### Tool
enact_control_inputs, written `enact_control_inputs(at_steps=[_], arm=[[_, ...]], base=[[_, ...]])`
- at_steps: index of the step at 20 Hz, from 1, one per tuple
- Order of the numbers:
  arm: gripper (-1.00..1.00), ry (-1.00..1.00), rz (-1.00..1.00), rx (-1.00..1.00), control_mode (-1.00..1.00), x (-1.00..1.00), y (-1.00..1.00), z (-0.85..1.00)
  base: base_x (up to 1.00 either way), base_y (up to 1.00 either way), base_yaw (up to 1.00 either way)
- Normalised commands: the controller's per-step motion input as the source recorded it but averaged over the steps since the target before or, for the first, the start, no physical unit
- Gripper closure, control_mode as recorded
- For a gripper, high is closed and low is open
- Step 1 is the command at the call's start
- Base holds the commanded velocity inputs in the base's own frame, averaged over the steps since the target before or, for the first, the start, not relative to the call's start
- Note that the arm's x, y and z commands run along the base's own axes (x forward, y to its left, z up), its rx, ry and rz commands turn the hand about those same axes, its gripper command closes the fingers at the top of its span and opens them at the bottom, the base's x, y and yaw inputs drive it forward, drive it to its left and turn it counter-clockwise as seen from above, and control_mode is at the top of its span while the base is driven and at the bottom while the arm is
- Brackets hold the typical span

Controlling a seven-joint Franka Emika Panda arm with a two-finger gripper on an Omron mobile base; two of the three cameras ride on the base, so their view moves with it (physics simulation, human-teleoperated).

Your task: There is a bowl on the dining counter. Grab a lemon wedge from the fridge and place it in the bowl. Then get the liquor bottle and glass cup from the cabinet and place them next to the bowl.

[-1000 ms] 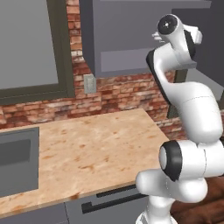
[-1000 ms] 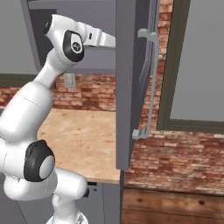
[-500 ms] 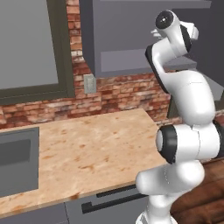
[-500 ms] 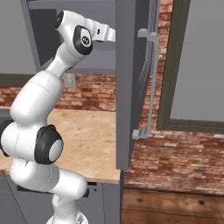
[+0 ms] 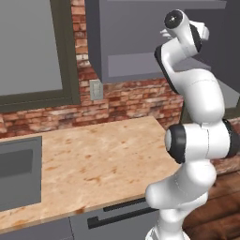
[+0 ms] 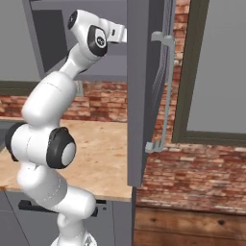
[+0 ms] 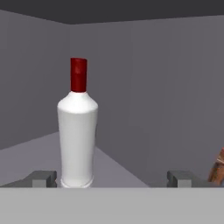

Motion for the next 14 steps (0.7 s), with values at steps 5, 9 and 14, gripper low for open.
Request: enact_control_inputs(at_steps=[5,9,14], arm=[[-1.0,-0.01,-0.01,0.0,-1.0,0.29,-0.02,0.0],[-1.0,0.0,-0.02,0.0,-1.0,0.33,-0.04,0.0],[-1.0,0.0,-0.02,0.0,-1.0,0.41,-0.05,0.0]], base=[[0.0,0.0,0.0],[0.0,0.0,0.0],[0.0,0.0,0.0]])
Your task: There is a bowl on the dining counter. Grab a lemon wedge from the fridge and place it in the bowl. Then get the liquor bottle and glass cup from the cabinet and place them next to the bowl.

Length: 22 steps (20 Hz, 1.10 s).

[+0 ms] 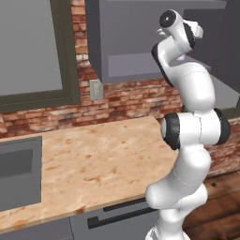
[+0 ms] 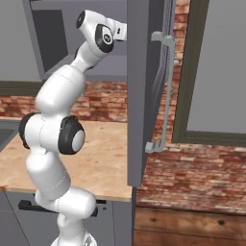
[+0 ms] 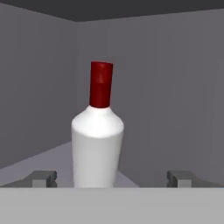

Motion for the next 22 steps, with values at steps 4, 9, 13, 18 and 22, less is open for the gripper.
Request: enact_control_inputs(at_steps=[4,9,13,18,22], arm=[[-1.0,0.0,-0.02,0.0,-1.0,0.42,-0.03,0.0],[-1.0,0.0,-0.02,0.0,-1.0,0.37,-0.05,0.0],[-1.0,0.0,-0.03,0.0,-1.0,0.23,-0.11,0.0],[-1.0,0.0,-0.05,0.0,-1.0,0.03,-0.26,0.0],[-1.0,0.0,-0.05,0.0,-1.0,0.0,-0.34,0.0]], base=[[0.0,0.0,0.0],[0.0,0.0,0.0],[0.0,0.0,0.0],[0.0,0.0,0.0],[0.0,0.0,0.0]])
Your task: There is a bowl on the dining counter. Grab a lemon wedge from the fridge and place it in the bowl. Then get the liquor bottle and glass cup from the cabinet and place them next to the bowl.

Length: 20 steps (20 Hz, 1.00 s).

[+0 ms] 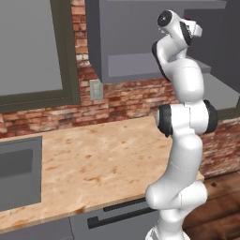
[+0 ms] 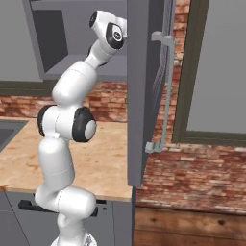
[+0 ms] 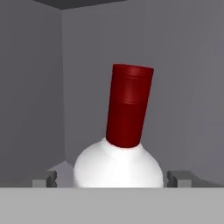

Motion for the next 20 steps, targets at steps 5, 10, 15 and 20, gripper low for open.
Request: enact_control_inputs(at_steps=[5,10,15,20], arm=[[-1.0,0.0,-0.04,0.0,-1.0,0.01,-0.37,0.0],[1.0,0.0,-0.03,0.0,-1.0,0.05,-0.28,0.0],[1.0,0.0,0.0,0.0,-1.0,0.03,-0.11,0.0],[1.0,0.0,0.0,0.0,-1.0,0.0,0.0,0.0]], base=[[0.0,0.0,0.0],[0.0,0.0,0.0],[0.0,0.0,0.0],[0.0,0.0,0.0]])
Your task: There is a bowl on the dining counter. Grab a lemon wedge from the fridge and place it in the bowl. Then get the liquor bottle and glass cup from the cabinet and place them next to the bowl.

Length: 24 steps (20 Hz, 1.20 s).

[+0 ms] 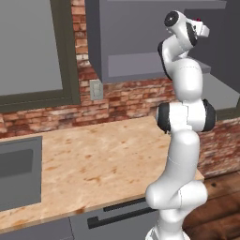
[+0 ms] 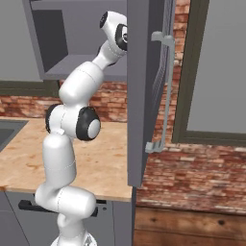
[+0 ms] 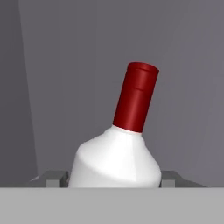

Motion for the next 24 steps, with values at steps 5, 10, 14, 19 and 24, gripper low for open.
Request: enact_control_inputs(at_steps=[5,10,14,19,24], arm=[[1.0,0.0,0.0,0.03,-1.0,-0.01,0.01,0.01],[1.0,-0.05,0.0,0.05,-1.0,-0.25,0.2,0.15],[1.0,-0.13,0.0,0.06,-1.0,-0.55,0.39,0.29],[1.0,-0.13,0.0,0.04,-1.0,-0.7,0.51,0.28],[1.0,-0.16,0.0,0.01,-1.0,-0.94,0.69,0.28]], base=[[0.0,0.0,0.0],[0.0,0.0,0.0],[0.0,0.0,0.0],[0.0,0.0,0.0],[0.0,0.0,0.0]])
